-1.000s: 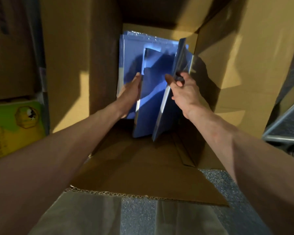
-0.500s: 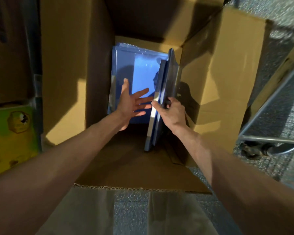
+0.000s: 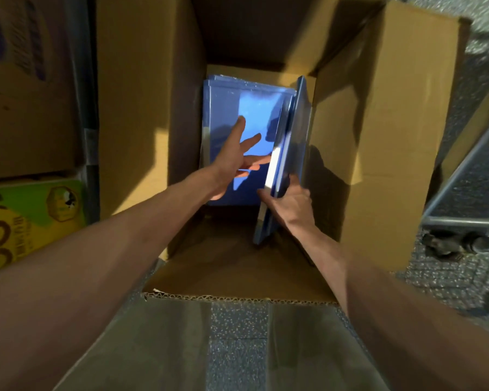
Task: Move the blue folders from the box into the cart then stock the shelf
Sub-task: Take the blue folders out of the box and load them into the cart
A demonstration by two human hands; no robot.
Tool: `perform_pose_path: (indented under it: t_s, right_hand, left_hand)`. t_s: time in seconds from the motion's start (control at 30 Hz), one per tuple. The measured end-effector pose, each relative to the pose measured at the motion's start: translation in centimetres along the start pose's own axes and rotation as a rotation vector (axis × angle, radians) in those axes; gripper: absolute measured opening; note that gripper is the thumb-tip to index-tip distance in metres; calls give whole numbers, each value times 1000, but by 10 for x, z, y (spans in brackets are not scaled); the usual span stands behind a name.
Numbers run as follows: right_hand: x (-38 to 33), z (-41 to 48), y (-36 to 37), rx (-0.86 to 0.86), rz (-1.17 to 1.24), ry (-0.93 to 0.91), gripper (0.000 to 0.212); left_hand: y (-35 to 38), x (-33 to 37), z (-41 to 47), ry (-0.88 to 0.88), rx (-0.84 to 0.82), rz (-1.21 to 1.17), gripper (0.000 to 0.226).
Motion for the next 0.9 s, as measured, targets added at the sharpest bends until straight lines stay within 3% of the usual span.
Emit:
perform_pose_path:
  t_s: [0.13, 0.37, 0.5, 0.57, 0.63, 0.8, 0.9]
  right_hand:
    - [6, -6, -6, 99, -1, -24, 52]
    - [0, -15, -62, 22, 74, -37, 41]
    - [-17, -45, -117, 4, 228, -52, 20]
    - [-29, -69, -144, -46, 233, -66, 22]
    - [-42, -96, -171, -85, 240, -120, 24]
    - [-89, -179, -243, -147, 202, -321, 18]
    - [-116, -234, -301, -129, 153, -363, 29]
  left_hand:
    - [17, 12, -3, 6, -57, -19, 71]
    - [23, 44, -47, 18, -7, 187, 39]
    - [24, 78, -98, 92, 121, 276, 17]
    - [24, 103, -131, 144, 177, 277, 12]
    - [30, 136, -168, 209, 200, 301, 17]
    - [49, 231, -279, 411, 340, 767, 30]
    - [63, 284, -360, 451, 314, 869, 40]
Point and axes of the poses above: each hand's wrist, its own z-axis towards the middle knuckle, its own y-axis out of the palm, x = y × z, the point moved 6 cm from there along z, towards the middle knuckle, and after that the axes turned 1 degree about z, right-handed, at the moved point
